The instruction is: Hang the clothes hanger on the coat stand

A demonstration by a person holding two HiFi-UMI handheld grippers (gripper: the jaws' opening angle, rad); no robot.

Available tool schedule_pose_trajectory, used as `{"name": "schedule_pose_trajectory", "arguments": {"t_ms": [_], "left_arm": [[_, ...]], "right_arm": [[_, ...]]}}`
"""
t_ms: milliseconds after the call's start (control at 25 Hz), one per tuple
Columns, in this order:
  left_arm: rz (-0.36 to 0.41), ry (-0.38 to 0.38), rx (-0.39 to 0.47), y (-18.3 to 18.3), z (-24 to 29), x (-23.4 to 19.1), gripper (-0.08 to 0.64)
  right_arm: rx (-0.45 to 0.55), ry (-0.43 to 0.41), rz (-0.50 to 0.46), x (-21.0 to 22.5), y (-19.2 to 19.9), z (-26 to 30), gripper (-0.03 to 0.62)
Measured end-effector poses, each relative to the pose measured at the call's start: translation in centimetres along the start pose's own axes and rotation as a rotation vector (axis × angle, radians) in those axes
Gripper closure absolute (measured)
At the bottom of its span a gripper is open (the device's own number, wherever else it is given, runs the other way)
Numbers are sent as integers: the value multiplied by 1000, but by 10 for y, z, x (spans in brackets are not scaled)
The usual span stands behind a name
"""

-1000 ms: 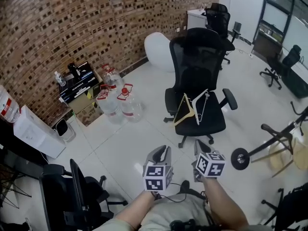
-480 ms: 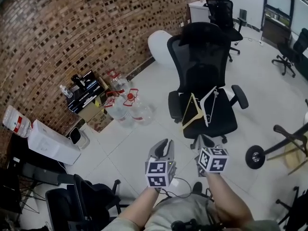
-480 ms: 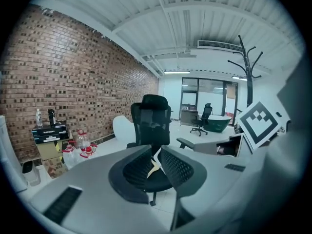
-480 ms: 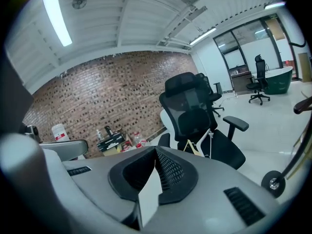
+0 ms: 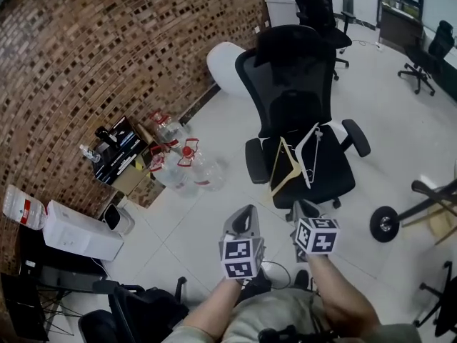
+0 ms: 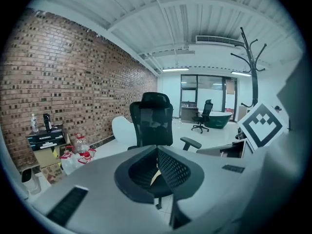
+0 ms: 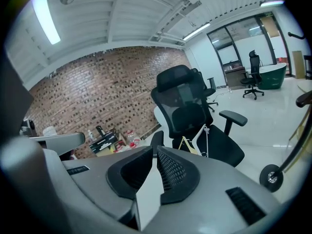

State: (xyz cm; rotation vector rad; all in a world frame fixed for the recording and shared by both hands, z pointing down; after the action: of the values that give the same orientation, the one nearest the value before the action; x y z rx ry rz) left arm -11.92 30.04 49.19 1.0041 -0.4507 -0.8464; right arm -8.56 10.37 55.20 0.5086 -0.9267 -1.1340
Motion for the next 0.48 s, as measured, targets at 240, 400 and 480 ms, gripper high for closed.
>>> {"name": "schedule_pose_trajectory", "arguments": {"t_ms": [240, 400, 480], "left_arm": [[46, 99, -25, -8, 55, -69, 541], [65, 179, -37, -22, 82, -113, 541], [67, 206, -50, -27, 99, -127, 541]], "right_arm": [[-11, 105, 48, -25, -12, 64, 565], [-16, 170, 82, -51, -24, 101, 565], [-27, 190, 96, -54, -28, 119, 541]]}}
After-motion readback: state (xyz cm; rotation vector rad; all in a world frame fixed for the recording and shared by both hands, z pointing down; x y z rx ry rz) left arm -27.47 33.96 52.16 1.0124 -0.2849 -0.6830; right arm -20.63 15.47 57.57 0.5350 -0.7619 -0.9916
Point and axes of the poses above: the fingertips, and each gripper's own axes: z forward along the fingers, x to its right, y out of its underside, the point moved 9 cm from there along -z, backward along the fingers, and after that the axes turned 7 degrees about -x, right-handed, at the moved point
